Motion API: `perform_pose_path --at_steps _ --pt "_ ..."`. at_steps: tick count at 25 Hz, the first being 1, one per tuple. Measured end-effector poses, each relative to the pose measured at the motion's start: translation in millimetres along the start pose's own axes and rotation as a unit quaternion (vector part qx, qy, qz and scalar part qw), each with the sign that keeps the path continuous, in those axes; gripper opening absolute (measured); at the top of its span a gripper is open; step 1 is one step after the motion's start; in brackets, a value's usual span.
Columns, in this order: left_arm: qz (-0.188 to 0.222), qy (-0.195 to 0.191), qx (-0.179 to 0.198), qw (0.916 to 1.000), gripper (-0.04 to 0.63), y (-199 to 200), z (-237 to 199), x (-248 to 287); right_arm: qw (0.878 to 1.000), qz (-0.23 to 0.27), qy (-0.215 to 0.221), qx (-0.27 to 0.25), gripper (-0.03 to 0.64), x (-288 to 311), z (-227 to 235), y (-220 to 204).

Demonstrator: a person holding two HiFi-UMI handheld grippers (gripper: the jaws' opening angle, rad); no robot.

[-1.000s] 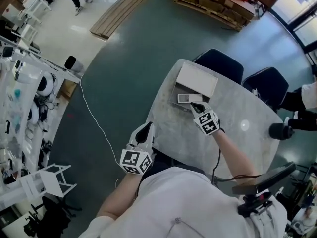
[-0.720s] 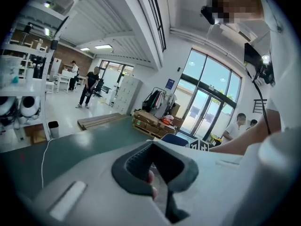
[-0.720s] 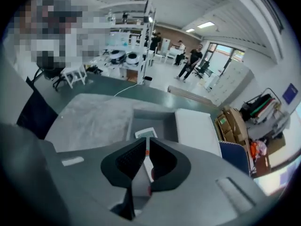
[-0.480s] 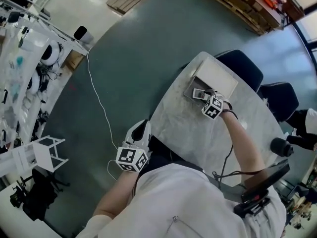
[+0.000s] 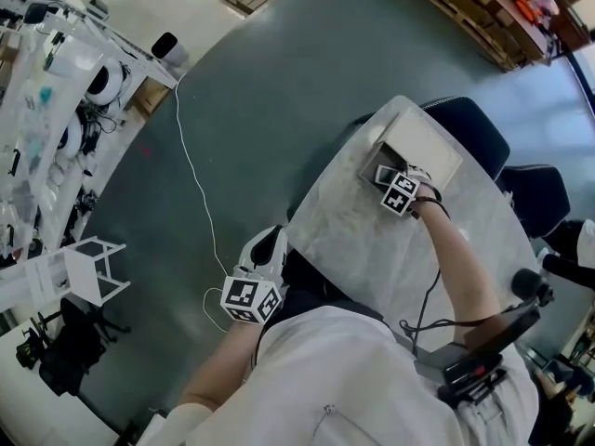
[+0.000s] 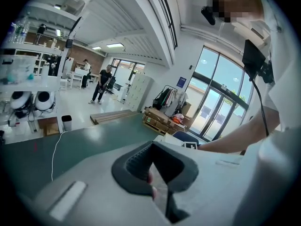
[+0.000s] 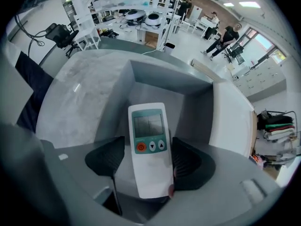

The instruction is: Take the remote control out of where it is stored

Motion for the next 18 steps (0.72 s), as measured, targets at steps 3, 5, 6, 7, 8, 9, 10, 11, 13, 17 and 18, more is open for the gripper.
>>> perform_pose_path --at_steps 3,5,6,7,8,9,10,11,13,17,18 --pt "0.003 0.003 -0.003 1.0000 0.000 -5.1 0.9 -0.4 1.000 -0.019 0.011 -0.006 0.324 6.6 -1.8 2.9" --pt "0.005 0.003 -0.004 1.0000 0.000 -6.2 1.5 -0.7 0.999 -0.030 0.023 -0.011 0.310 8.5 -1.4 5.3" --pt "0.005 0.003 -0.004 1.0000 0.000 -6.5 1.7 -1.2 0.999 -0.034 0.027 -0.015 0.308 8.9 -0.9 7.1" --pt "0.006 0.003 -0.004 1.0000 0.000 -7.1 2.2 -2.0 0.999 -0.036 0.029 -0.019 0.305 9.2 -0.8 8.7" --pt "0.006 0.003 -0.004 1.0000 0.000 -7.8 3.3 -2.8 0.999 -0.036 0.031 -0.021 0.304 9.1 -1.1 9.6" --pt "0.007 0.004 -0.004 1.0000 0.000 -8.5 4.8 -3.7 0.999 -0.035 0.034 -0.018 0.302 8.4 -1.5 9.7" --pt "0.007 0.004 -0.004 1.0000 0.000 -8.8 6.5 -4.5 0.999 -0.033 0.038 -0.008 0.301 7.2 -1.5 8.8" --pt "0.008 0.004 -0.003 1.0000 0.000 -8.7 7.9 -5.3 0.999 -0.031 0.043 0.008 0.298 5.3 -1.0 7.3" --pt "0.010 0.004 0.000 0.9999 0.000 -8.2 9.2 -7.9 0.998 -0.026 0.043 0.041 0.295 -0.1 1.2 4.2" --pt "0.011 0.003 0.005 0.9999 0.000 -6.0 8.4 -14.6 0.997 -0.007 0.014 0.078 0.285 -21.1 5.6 1.5" --pt "0.012 0.001 0.008 0.9999 0.000 -4.6 8.7 -15.5 0.996 0.001 0.008 0.091 0.285 -28.2 7.2 1.6"
Point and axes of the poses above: the fingertips, and each gripper's own axes: x forward along the fingers, z to its right, y out of its top, the point moved 6 cm from there along -x, backward along the fingers, and after that the axes turned 14 degrees about -y, right-handed, at the moved point
